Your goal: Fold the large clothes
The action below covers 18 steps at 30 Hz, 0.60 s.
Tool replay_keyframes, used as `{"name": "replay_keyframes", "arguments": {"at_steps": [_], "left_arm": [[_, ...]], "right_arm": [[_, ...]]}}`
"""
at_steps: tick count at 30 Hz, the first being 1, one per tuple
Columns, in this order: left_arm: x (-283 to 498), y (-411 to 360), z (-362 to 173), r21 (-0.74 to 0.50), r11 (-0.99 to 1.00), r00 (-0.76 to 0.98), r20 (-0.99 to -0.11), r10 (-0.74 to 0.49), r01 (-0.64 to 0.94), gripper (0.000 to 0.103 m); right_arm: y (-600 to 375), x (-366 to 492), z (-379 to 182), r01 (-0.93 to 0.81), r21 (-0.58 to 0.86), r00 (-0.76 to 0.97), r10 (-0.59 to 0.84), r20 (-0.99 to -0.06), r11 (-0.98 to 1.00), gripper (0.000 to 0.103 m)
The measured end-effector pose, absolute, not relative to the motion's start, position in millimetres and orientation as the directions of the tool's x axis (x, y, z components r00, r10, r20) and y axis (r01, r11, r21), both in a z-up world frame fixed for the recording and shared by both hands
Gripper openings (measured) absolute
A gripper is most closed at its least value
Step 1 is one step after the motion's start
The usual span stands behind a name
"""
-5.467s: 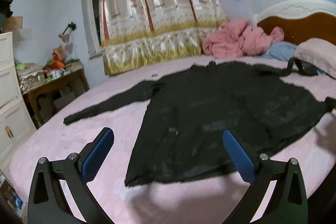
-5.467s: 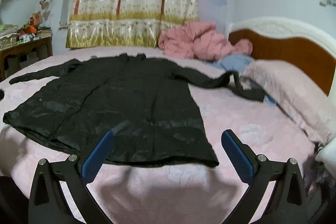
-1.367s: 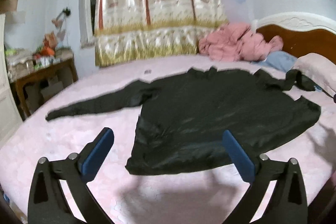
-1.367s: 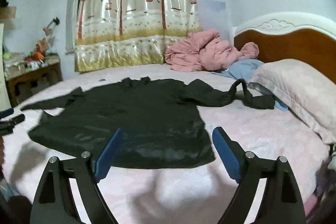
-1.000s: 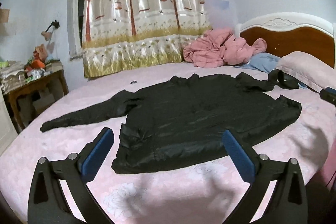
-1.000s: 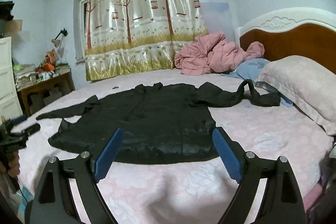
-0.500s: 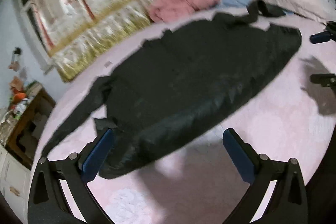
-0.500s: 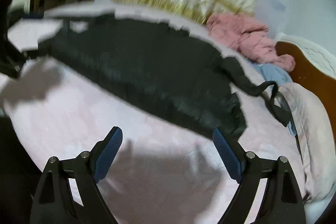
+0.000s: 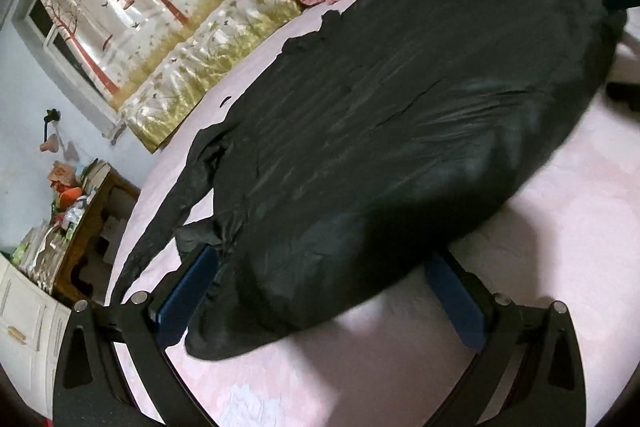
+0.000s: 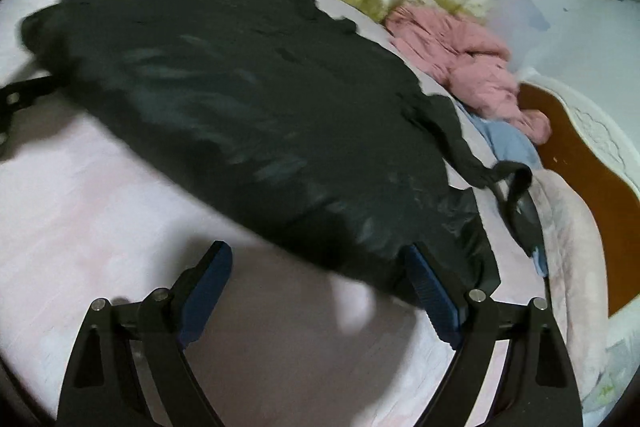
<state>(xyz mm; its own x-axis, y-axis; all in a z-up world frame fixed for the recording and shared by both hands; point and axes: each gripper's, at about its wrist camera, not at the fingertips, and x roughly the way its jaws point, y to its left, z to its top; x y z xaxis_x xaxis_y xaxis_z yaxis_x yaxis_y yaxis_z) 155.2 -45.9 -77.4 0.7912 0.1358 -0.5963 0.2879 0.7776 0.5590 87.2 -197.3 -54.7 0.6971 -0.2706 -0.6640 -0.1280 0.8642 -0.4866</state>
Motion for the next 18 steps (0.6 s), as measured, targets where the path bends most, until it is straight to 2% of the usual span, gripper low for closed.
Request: {"name": "replay_keyframes", "arguments": {"at_steps": [4, 11, 12, 14, 15, 16, 18], "left_arm": [[184, -34, -76, 0.497, 0.827, 0.767, -0.628, 0.132, 0.264, 0.103], [200, 3, -81, 0.383, 0.899, 0.726, -0.677, 0.118, 0.212, 0.103], [200, 9, -81, 0.369, 0.907, 0.725, -0.679, 0.115, 0.202, 0.1], [198, 18, -81, 0.342, 0.92, 0.724, -0.683, 0.102, 0.193, 0.089], [196, 20, -81, 0.33, 0.923, 0.723, -0.685, 0.09, 0.198, 0.078], [195, 22, -81, 0.322, 0.923, 0.722, -0.687, 0.076, 0.209, 0.068], [190, 23, -83, 0.328, 0.918, 0.725, -0.685, 0.068, 0.224, 0.055]], "right_arm": [[-206, 112, -57, -0.088, -0.487, 0.695, -0.297, -0.654, 0.869, 0.089], [-232, 130, -57, -0.037, -0.397, 0.697, -0.261, -0.668, 0.917, 0.089], [-237, 129, -57, -0.019, -0.387, 0.701, -0.264, -0.663, 0.922, 0.089], [-243, 127, -56, -0.004, -0.367, 0.701, -0.259, -0.664, 0.93, 0.089], [-247, 126, -56, -0.004, -0.356, 0.698, -0.252, -0.67, 0.934, 0.089], [-248, 125, -57, -0.01, -0.354, 0.698, -0.247, -0.672, 0.935, 0.085], [-250, 119, -57, -0.061, -0.334, 0.694, -0.201, -0.691, 0.941, 0.078]]}}
